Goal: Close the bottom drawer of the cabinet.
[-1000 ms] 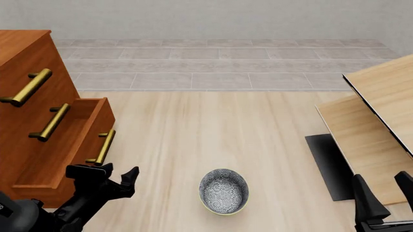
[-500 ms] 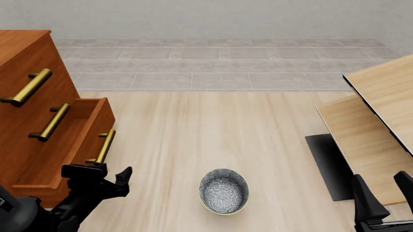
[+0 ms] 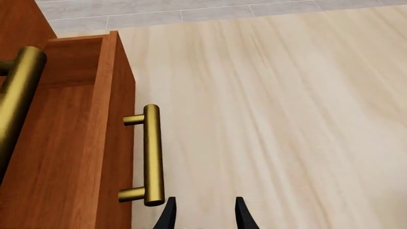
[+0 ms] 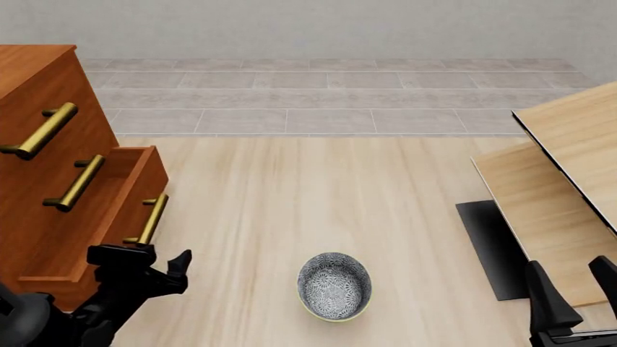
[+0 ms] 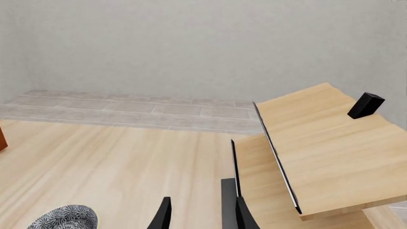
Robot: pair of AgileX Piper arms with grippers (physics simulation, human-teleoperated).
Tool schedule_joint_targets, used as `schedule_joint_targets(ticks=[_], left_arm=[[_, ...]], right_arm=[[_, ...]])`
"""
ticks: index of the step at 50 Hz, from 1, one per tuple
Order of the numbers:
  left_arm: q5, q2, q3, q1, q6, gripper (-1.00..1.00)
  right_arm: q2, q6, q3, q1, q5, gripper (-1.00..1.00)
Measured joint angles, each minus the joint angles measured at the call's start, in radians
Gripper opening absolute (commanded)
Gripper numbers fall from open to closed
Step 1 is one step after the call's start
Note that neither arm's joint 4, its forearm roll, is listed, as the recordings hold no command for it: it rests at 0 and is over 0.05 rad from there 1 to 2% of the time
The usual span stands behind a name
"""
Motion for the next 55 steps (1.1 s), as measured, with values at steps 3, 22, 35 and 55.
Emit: schedule_joint_targets(ticks=[3, 22, 35, 55], left_arm=[[0.007, -0.003, -0.001, 0.009, 0.003, 1.00], [0.022, -0.007, -0.003, 0.056, 0.016, 1.00], [0.022, -0.003, -0.005, 0.074, 0.033, 1.00], [0.030, -0.003, -0.008, 0.110, 0.056, 1.00]], right_arm=[[-0.001, -0.001, 0.000, -0.001, 0.000, 1.00], [-0.004, -0.007, 0.000, -0.004, 0.000, 1.00], [-0.003, -0.007, 0.000, -0.004, 0.000, 1.00], [-0.003, -0.003, 0.000, -0.003, 0.002, 1.00]])
